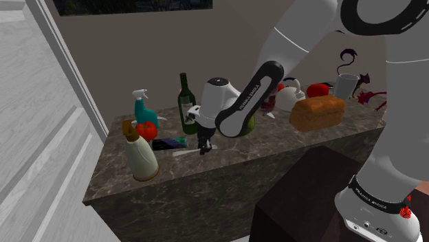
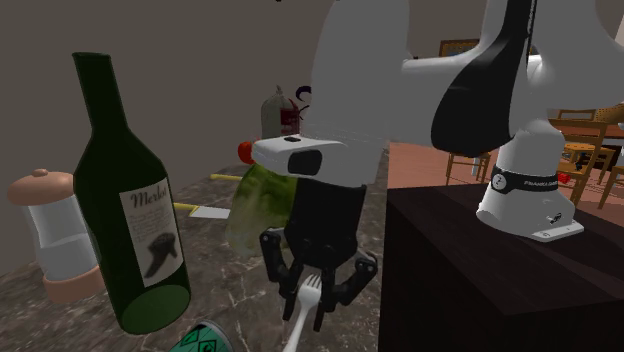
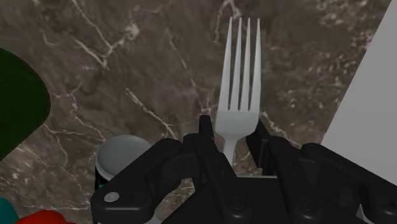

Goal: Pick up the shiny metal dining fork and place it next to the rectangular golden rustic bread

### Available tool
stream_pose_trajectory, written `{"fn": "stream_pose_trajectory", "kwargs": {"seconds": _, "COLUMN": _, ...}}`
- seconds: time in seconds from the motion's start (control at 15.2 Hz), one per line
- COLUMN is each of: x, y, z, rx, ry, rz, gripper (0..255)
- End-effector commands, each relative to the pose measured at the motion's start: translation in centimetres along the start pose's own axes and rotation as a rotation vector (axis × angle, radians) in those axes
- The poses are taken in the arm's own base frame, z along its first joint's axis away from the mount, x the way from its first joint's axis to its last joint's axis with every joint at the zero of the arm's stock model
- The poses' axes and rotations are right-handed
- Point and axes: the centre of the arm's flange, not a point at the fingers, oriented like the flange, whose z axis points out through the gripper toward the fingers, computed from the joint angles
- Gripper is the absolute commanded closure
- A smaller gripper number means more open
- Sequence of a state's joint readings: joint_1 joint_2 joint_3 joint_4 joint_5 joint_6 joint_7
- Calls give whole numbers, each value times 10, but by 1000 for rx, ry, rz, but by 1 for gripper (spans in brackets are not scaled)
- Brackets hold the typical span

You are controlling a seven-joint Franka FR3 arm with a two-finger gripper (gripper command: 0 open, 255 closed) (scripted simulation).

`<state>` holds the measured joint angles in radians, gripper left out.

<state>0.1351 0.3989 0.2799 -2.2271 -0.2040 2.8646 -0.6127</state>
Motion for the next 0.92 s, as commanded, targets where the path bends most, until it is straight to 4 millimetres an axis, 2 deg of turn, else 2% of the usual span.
{"fn": "stream_pose_trajectory", "kwargs": {"seconds": 0.0, "x": 1, "y": 2, "z": -11, "rx": 0, "ry": 0, "rz": 0, "gripper": 255}}
{"fn": "stream_pose_trajectory", "kwargs": {"seconds": 0.86, "x": 16, "y": 12, "z": -77, "rx": 0, "ry": 0, "rz": 0, "gripper": 255}}
